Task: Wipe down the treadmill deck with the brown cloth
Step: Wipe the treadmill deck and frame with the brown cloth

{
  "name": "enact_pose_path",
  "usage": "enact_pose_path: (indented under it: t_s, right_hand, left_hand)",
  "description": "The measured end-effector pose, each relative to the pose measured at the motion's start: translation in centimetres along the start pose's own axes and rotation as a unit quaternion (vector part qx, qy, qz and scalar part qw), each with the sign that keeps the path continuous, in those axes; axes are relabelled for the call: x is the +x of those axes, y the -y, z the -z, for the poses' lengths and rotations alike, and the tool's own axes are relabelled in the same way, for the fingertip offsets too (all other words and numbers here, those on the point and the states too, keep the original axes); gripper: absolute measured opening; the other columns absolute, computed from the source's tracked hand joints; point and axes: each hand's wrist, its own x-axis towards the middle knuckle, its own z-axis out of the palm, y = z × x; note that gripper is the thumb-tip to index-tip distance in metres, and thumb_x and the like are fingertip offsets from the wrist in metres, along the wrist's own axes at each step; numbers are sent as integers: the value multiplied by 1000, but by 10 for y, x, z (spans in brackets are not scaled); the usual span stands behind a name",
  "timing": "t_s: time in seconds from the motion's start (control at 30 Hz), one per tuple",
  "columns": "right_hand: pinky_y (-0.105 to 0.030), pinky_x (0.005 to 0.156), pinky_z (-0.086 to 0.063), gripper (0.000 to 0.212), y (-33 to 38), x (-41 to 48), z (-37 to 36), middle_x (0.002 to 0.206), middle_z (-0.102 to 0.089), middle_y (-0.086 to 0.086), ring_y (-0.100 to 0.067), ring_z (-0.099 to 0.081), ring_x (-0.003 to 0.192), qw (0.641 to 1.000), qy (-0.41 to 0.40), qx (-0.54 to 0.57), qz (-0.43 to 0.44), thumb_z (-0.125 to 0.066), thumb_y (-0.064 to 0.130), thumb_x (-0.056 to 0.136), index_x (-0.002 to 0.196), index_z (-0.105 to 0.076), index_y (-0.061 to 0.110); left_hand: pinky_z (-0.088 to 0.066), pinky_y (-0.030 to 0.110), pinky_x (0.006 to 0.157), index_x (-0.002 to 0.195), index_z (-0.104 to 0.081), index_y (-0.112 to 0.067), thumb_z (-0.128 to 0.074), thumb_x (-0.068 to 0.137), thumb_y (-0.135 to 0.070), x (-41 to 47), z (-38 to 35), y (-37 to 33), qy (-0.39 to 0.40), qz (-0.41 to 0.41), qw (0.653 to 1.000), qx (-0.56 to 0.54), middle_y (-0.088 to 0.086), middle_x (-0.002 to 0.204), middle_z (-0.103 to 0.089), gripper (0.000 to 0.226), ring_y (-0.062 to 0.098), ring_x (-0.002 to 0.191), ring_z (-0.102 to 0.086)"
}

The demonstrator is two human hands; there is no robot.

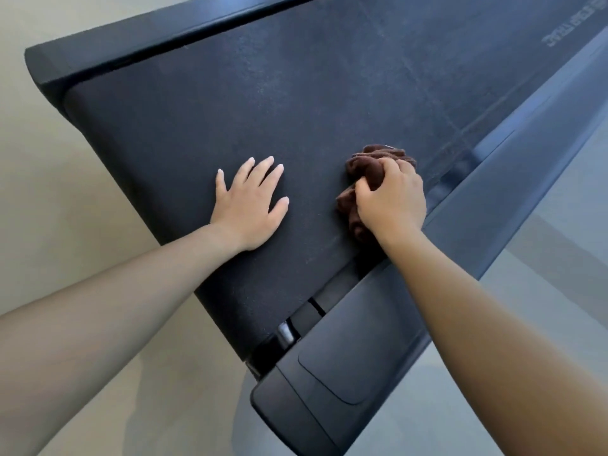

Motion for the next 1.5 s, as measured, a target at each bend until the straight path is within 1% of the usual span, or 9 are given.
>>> enact_pose_path:
  t_s: [0.07, 0.17, 0.43, 0.73, 1.07, 1.2, 1.3, 1.4, 1.5]
  right_hand:
    - [-39, 92, -39, 36, 1, -16, -1, 129, -52, -4, -28, -45, 117, 1000, -17, -1, -6, -52, 37, 85, 117, -57, 20]
    - [-40, 94, -38, 35, 2, -23, -3, 127, -52, -3, -26, -44, 118, 1000, -26, -8, -12, -51, 37, 87, 118, -56, 20]
    - [-43, 99, -37, 40, -24, 49, 10, 132, -48, -7, -27, -42, 122, 991, -62, -39, -117, -50, 37, 90, 122, -54, 15]
    - [-44, 102, -37, 47, -49, 113, 17, 134, -49, -5, -28, -42, 124, 994, -39, -44, -87, -51, 47, 85, 124, -56, 22]
    - [-36, 80, -41, 33, -11, 32, 16, 118, -53, -4, -26, -47, 109, 993, -41, -54, -98, -58, 37, 84, 113, -59, 22]
    - [-38, 82, -41, 30, 8, -9, 17, 116, -55, -3, -25, -49, 107, 990, -69, -35, -118, -58, 34, 85, 113, -59, 22]
    - [-39, 86, -40, 33, 13, -32, 30, 119, -56, -1, -23, -49, 110, 981, -128, 16, -148, -57, 31, 86, 117, -59, 22]
    - [-36, 88, -41, 33, 2, -56, 50, 118, -57, 0, -21, -50, 109, 969, -181, 32, -167, -58, 29, 86, 118, -59, 23]
    - [-42, 93, -45, 32, -23, -89, 73, 117, -59, 1, -20, -50, 109, 962, -197, 49, -182, -59, 28, 87, 119, -59, 24]
  left_hand:
    - [0, 59, 112, 148, -19, -23, -30, 95, -43, 0, 1, 3, 3, -9, 1000, -4, -9, 158, -10, 58, 16, 145, -2]
    - [-2, 56, 114, 148, -20, -22, -32, 96, -39, 5, 5, 1, 14, -77, 997, -27, -9, 158, -10, 56, 13, 145, -2]
    - [-5, 45, 115, 148, -24, -23, -35, 98, -35, 79, -1, -64, 38, -184, 978, -87, -8, 157, -16, 53, 13, 145, -8]
    - [-4, 42, 116, 148, -23, -25, -31, 97, -37, 135, -25, -91, 6, -186, 982, -18, -10, 156, -18, 53, 12, 144, -10]
    - [-8, 45, 114, 143, -36, -24, -35, 96, -32, 142, -24, -90, 6, -192, 978, -78, -6, 153, -29, 48, 14, 142, -19]
    - [-6, 47, 115, 142, -38, -22, -31, 97, -32, 138, -18, -90, 33, -205, 974, -92, -4, 153, -29, 47, 16, 143, -18]
    - [-4, 50, 114, 141, -40, -24, -31, 98, -33, 129, -9, -89, 57, -231, 964, -115, -5, 152, -31, 45, 16, 142, -18]
    - [-7, 53, 114, 140, -42, -21, -34, 99, -29, 110, -2, -88, 59, -264, 950, -154, -3, 150, -34, 43, 16, 141, -23]
    - [-12, 54, 114, 140, -42, -20, -37, 99, -27, 79, 0, -97, 62, -313, 932, -172, -3, 150, -34, 42, 16, 140, -25]
